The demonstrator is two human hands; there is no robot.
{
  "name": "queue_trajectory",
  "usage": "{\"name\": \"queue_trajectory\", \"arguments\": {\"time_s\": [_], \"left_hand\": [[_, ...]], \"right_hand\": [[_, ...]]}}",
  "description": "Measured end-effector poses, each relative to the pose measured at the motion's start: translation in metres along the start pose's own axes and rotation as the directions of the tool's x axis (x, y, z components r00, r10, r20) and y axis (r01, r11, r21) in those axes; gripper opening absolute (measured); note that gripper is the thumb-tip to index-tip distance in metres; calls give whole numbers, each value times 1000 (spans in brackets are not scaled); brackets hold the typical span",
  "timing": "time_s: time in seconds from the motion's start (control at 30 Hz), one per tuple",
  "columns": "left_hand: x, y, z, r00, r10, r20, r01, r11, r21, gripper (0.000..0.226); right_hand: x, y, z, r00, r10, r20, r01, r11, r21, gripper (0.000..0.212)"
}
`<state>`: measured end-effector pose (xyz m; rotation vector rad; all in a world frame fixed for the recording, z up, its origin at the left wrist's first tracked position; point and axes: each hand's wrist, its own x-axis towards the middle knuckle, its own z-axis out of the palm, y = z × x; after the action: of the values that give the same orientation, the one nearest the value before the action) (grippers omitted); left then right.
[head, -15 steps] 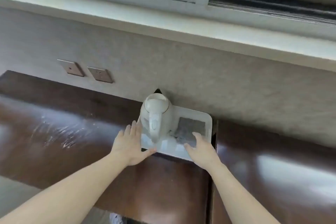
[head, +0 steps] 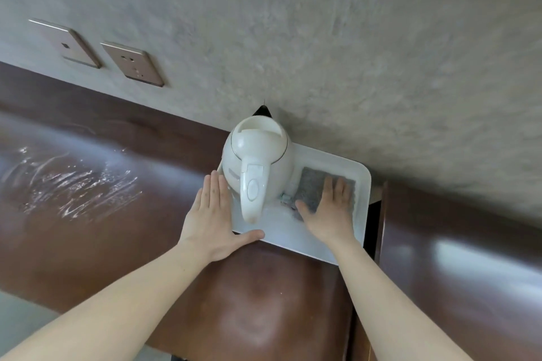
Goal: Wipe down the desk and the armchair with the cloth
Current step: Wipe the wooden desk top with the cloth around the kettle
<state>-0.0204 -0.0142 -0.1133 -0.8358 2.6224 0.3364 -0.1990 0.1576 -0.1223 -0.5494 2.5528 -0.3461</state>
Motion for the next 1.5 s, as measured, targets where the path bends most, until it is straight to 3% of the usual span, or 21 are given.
{"name": "queue_trajectory", "arguments": {"time_s": [0.23, 0.33, 0.47, 0.57, 0.63, 0.73, 0.83, 1.0, 1.17, 1.37, 1.5], "left_hand": [[11, -2, 19, 999, -17, -48, 18, 999, 30, 144], [13, -3, 21, 998, -8, -57, 9, 1000, 8, 144], [12, -5, 22, 999, -7, -39, 7, 1000, 7, 145], [9, -3, 21, 1000, -13, -21, 13, 1000, -13, 142], [7, -1, 17, 1000, -6, -5, 6, 999, -35, 139], [0, -4, 9, 999, 27, 38, -25, 999, -45, 138], [-9, -11, -4, 998, 62, 18, -61, 997, -44, 132], [-39, -31, -41, 998, 51, -43, -54, 996, -65, 114], [-75, -70, -85, 996, 6, -83, -11, 998, -59, 114], [-112, -140, -103, 993, 2, -120, -3, 1000, -9, 112], [-141, -200, -90, 996, 15, -85, -15, 1000, 8, 117]], "right_hand": [[23, -8, 27, 991, 125, -45, -130, 986, -108, 109], [22, -10, 41, 987, 92, -131, -104, 991, -86, 91], [14, -5, 48, 992, 41, -119, -51, 995, -85, 68], [11, -3, 39, 991, 0, -137, 6, 999, 44, 58], [8, -2, 29, 992, 23, -124, 7, 972, 234, 52], [-5, -5, 13, 985, 169, -45, -115, 818, 564, 44], [-19, -14, -4, 972, 198, -126, -82, 791, 607, 36], [-45, -56, -46, 959, 165, -231, 30, 750, 660, 25], [-81, -133, -89, 887, 162, -432, 212, 689, 693, 17], [-117, -222, -84, 894, 125, -430, 303, 539, 786, 20], [-143, -261, -53, 940, 130, -317, 208, 518, 830, 45]]}}
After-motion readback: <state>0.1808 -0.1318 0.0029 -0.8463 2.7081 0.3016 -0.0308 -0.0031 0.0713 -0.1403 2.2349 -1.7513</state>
